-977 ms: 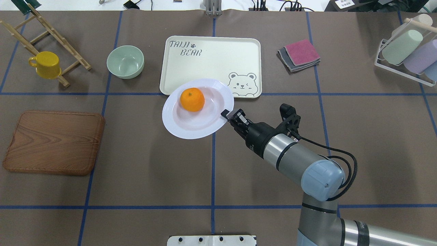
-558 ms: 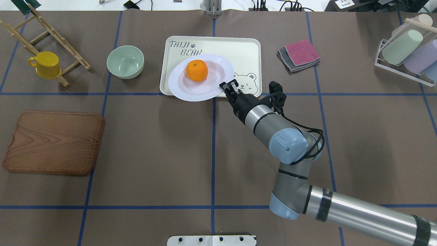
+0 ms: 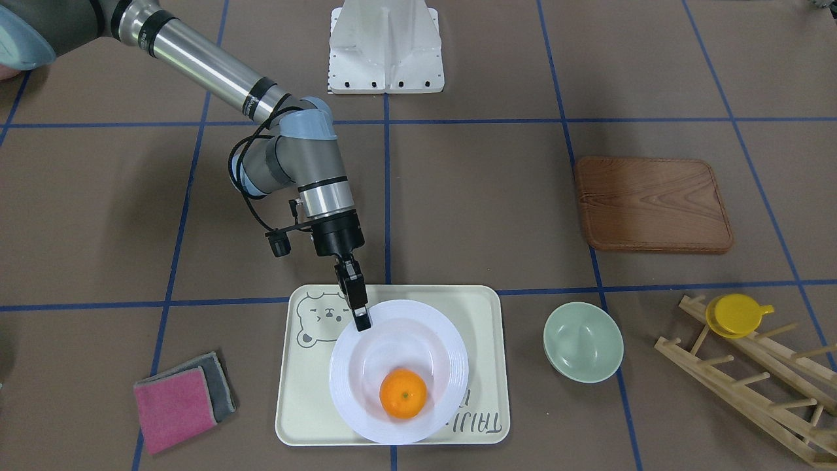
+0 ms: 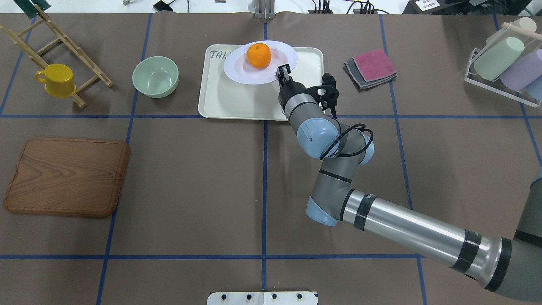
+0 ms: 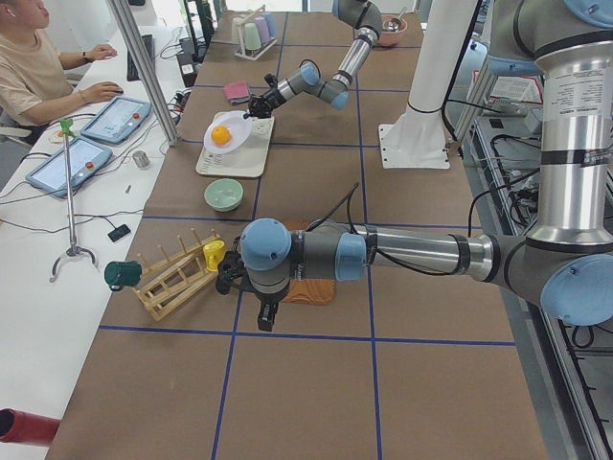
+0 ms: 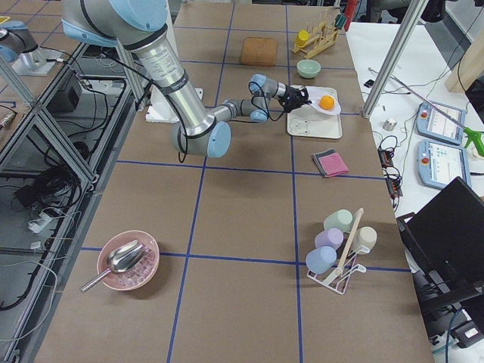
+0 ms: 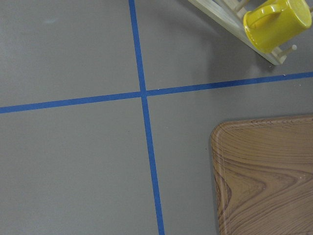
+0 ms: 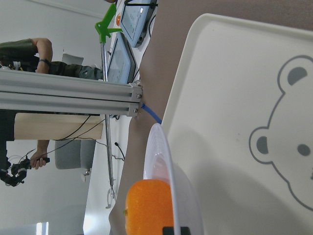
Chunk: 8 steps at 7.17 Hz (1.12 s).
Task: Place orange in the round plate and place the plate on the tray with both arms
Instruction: 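Slide the plate with the orange onto the cream bear tray, then release the plate rim and lift the right gripper away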
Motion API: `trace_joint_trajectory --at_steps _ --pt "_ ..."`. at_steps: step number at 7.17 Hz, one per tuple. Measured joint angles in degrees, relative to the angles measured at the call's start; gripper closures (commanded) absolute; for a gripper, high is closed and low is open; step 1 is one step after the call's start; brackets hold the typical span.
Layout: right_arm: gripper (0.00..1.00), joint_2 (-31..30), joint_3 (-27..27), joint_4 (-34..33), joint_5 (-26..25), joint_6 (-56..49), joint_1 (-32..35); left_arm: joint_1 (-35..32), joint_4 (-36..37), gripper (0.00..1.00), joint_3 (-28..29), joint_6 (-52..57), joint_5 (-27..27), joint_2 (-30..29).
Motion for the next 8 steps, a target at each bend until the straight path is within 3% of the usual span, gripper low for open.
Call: trace_joint_trajectory --at_steps 2,4,6,8 --pt "0.0 -0.29 1.5 -0.8 2.64 -7.92 -0.2 0.03 0.0 0.0 0.0 0.0 0.03 -0.03" --pt "0.0 -4.37 11.34 -7.62 10.76 -19.32 0.03 0.03 0.0 0.0 0.08 0.0 0.04 -0.02" --pt "0.0 -7.84 23.24 -23.92 24.35 -36.22 3.41 0.02 0.04 0.0 0.14 0.04 0.41 0.09" --pt "0.0 -10.95 33.76 -40.17 40.42 -53.17 11.74 0.01 0.23 0.0 0.06 -1.52 1.34 0.28"
